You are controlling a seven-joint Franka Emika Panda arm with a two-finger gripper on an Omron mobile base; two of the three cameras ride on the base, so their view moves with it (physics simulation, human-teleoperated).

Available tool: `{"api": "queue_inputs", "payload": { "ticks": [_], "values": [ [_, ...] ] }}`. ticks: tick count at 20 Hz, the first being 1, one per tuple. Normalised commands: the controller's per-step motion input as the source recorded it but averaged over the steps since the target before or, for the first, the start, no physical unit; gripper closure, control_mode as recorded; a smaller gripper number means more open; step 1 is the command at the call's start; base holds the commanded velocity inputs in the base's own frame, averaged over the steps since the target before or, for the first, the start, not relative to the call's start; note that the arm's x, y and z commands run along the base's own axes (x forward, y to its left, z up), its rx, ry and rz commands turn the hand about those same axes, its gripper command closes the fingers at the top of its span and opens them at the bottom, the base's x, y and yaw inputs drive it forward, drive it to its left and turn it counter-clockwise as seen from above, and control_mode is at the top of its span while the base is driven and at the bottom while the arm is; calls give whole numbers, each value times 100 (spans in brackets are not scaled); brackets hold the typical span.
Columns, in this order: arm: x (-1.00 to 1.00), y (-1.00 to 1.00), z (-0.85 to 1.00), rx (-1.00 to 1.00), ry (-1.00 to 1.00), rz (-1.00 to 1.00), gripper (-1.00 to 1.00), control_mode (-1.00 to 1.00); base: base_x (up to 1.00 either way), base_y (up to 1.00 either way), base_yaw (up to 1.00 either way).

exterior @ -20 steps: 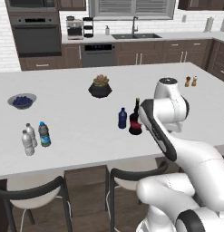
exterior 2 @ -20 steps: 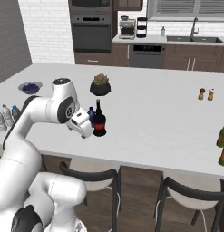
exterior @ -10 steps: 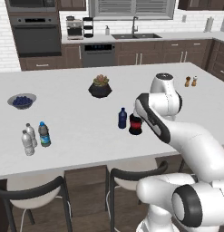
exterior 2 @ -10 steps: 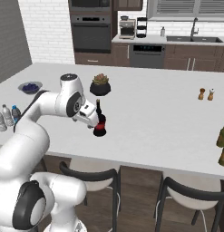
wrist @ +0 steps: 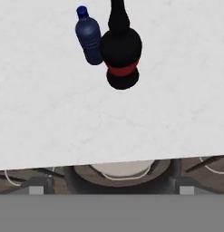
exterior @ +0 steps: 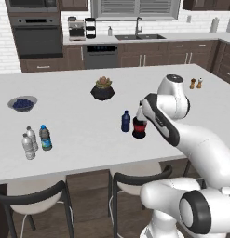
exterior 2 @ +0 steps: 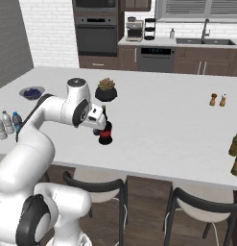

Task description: Move the plastic bottles in the middle to the plastics group, and the glass bottles in the middle to the glass group.

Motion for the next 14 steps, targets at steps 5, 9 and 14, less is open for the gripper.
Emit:
{"api": "queue_inputs", "payload": {
  "ticks": [5,9,14],
  "values": [
    [8,2,10,-8,0,9,-100,-100,0,0,0],
    [28,-25,7,-1,-2,0,-100,-100,0,0,0],
    [43,-22,1,0,-4,0,-100,-100,0,0,0]
  ]
}}
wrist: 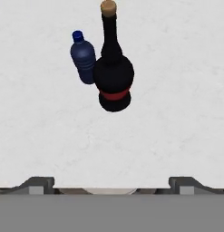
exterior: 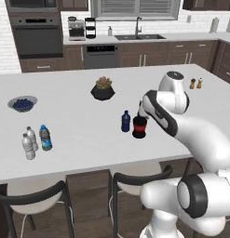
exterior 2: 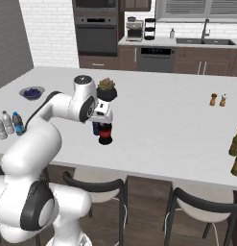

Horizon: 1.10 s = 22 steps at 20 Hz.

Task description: Move the plastic bottles in the middle to the plastics group, and the glass bottles in the middle to the glass group.

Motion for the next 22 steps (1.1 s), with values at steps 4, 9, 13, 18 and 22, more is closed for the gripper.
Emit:
{"api": "queue_inputs", "payload": {
  "ticks": [4,9,13,18,22],
  "values": [
    [42,-3,5,0,-2,0,-100,-100,0,0,0],
    [8,11,0,0,-9,0,-100,-100,0,0,0],
    [13,1,0,-1,-12,0,-100,-100,0,0,0],
    [37,0,-2,-1,-10,0,-100,-100,0,0,0],
    [38,0,0,0,-2,0,-100,-100,0,0,0]
  ]
}}
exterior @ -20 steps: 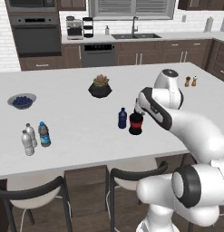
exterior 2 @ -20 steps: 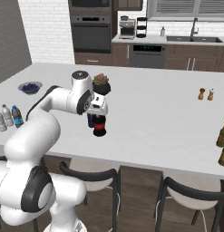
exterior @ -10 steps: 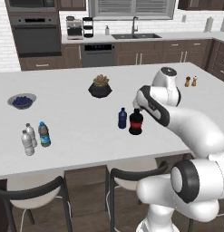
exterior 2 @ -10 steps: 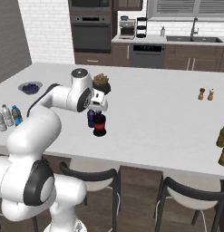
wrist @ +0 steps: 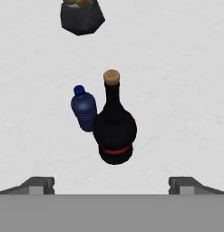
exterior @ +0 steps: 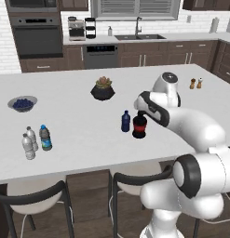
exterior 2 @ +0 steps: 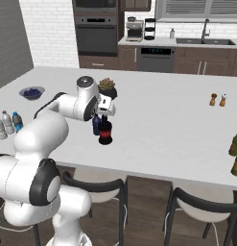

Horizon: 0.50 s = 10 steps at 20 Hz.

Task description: Move the plastic bottles in the middle to the plastics group, and the glass bottles in the middle to the glass group.

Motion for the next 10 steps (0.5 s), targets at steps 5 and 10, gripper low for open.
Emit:
{"api": "queue_inputs", "payload": {
  "ticks": [5,10],
  "values": [
    [40,0,-3,0,0,0,-100,-100,0,0,0],
    [23,0,-21,0,1,0,-100,-100,0,0,0]
  ]
}}
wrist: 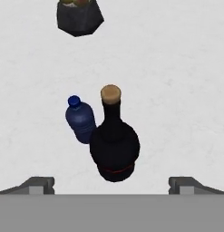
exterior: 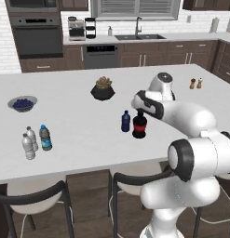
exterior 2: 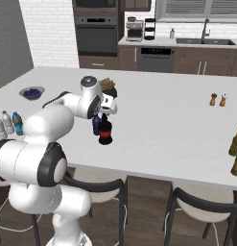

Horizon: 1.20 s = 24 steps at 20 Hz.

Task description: Move the plastic bottles in the middle to the plastics group, and the glass bottles in the middle to the glass group.

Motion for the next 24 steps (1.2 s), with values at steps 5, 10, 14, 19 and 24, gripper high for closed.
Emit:
{"api": "queue_inputs", "payload": {
  "ticks": [5,10,14,19,24],
  "values": [
    [11,0,-25,0,4,0,-100,-100,0,0,0],
    [9,0,-5,0,1,0,-100,-100,0,0,0],
    [24,0,-9,0,0,0,-100,-100,0,0,0],
    [34,0,-10,0,0,2,-100,-100,0,0,0],
    [4,0,-12,1,5,2,-100,-100,0,0,0]
  ]
}}
